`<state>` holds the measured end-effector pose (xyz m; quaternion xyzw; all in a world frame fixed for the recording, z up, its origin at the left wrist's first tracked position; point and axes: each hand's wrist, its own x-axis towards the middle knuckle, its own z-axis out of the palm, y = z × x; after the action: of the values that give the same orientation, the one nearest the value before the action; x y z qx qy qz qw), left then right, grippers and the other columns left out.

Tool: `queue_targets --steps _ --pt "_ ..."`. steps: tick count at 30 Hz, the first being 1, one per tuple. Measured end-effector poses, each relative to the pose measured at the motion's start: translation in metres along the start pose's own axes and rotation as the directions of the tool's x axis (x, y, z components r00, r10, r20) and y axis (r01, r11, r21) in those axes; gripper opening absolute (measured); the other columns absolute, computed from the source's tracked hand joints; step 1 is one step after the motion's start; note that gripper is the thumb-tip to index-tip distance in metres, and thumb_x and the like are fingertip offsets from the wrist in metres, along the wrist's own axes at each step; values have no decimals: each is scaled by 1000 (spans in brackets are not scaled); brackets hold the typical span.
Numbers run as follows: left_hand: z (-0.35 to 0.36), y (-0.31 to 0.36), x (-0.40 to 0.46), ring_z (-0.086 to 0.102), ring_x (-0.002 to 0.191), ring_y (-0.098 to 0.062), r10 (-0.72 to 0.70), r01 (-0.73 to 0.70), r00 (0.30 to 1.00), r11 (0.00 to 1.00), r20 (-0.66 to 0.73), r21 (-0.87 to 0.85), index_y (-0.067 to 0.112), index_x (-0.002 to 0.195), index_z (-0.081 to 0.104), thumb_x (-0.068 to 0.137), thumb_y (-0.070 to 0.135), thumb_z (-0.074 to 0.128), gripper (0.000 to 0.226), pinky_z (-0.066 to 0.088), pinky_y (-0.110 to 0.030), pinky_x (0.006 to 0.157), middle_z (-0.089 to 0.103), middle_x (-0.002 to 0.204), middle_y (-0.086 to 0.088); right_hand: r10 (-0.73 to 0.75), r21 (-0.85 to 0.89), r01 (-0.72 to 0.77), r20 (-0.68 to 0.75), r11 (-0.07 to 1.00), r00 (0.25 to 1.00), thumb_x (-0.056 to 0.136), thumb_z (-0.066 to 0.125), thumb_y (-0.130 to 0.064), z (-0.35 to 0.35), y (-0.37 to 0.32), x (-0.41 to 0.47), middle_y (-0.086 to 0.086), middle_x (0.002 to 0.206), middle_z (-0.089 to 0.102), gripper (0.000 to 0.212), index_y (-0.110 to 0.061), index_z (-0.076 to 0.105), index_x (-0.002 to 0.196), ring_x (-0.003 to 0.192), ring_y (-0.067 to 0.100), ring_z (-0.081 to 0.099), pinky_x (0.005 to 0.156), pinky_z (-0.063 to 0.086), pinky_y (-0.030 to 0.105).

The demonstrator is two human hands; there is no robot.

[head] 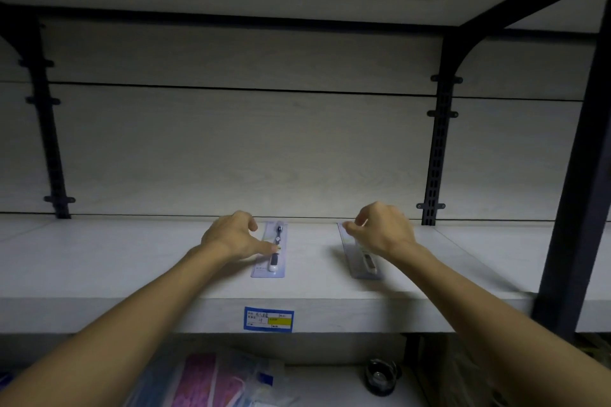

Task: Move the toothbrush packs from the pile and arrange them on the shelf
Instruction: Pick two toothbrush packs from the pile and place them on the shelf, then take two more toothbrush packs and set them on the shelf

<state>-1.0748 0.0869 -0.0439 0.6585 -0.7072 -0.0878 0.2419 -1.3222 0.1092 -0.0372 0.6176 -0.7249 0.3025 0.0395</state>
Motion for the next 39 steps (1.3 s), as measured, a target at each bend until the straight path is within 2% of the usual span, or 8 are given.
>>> queue_targets --steps 5,9,12,17,25,31,36,39 --pt "-5 0 -29 54 108 -21 101 -67 979 979 -176 191 21 124 53 77 52 69 58 48 -34 87 59 122 -2 -181 -2 181 -38 984 983 86 57 -45 -1 -14 -11 3 108 69 33 -21 67 107 107 29 57 88 45 35" --pt "-15 -10 -54 52 114 -23 161 -73 954 944 -255 321 21 127 51 84 48 62 52 44 -34 90 55 128 -4 -348 -2 349 -74 937 934 87 55 -45 9 -34 -18 5 106 69 36 -21 65 113 103 30 58 87 46 37" --pt "-25 -26 -73 51 113 -24 163 -55 943 936 -290 348 19 127 50 86 46 59 50 44 -34 89 55 127 -5 -460 18 463 -89 886 883 89 54 -44 21 -57 -31 6 103 69 37 -20 64 115 98 28 59 83 48 38" --pt "-46 -57 -100 53 110 -24 151 -12 931 923 -332 384 18 128 49 88 41 56 47 43 -34 86 56 124 -4 -566 42 570 -80 820 820 91 53 -43 34 -99 -55 6 104 68 38 -20 60 121 98 27 58 83 48 39" --pt "-102 -140 -131 55 107 -22 119 53 912 914 -391 402 19 129 48 90 41 54 45 47 -34 82 58 122 -3 -675 43 681 -96 731 731 92 51 -41 43 -201 -89 5 106 67 39 -20 57 124 103 27 55 85 44 36" --pt "-161 -231 -163 56 106 -21 111 77 902 909 -417 410 19 127 50 91 40 55 43 48 -34 80 60 120 -3 -705 104 712 -104 694 702 92 52 -39 68 -305 -136 4 106 65 38 -19 56 124 105 28 54 83 43 35" --pt "-213 -317 -193 58 102 -25 64 136 901 898 -430 419 19 120 52 89 41 57 39 51 -38 81 61 115 -4 -742 145 753 -128 642 658 93 52 -38 92 -400 -181 5 107 65 39 -17 56 125 104 27 54 79 46 35" --pt "-237 -363 -208 58 102 -25 14 189 903 884 -430 428 19 119 52 88 41 57 38 50 -35 78 61 113 -4 -764 171 773 -128 611 632 93 52 -38 107 -450 -204 5 110 65 38 -17 56 124 105 26 55 76 45 33"
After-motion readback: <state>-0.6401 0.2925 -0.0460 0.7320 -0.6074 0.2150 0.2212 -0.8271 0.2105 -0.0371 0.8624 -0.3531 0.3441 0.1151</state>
